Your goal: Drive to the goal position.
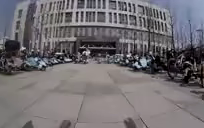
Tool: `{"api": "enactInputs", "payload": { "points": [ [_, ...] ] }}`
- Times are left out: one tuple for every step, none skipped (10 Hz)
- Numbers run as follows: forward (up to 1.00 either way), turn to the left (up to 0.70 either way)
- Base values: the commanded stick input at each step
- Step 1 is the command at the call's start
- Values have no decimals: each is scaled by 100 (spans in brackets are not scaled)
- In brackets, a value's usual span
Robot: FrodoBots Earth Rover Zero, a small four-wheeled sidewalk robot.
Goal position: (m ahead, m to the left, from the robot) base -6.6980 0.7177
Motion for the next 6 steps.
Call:
{"api": "enactInputs", "payload": {
  "points": [
    [100,0],
    [100,0],
    [100,0],
    [100,0],
    [100,0],
    [100,0]
  ]
}}
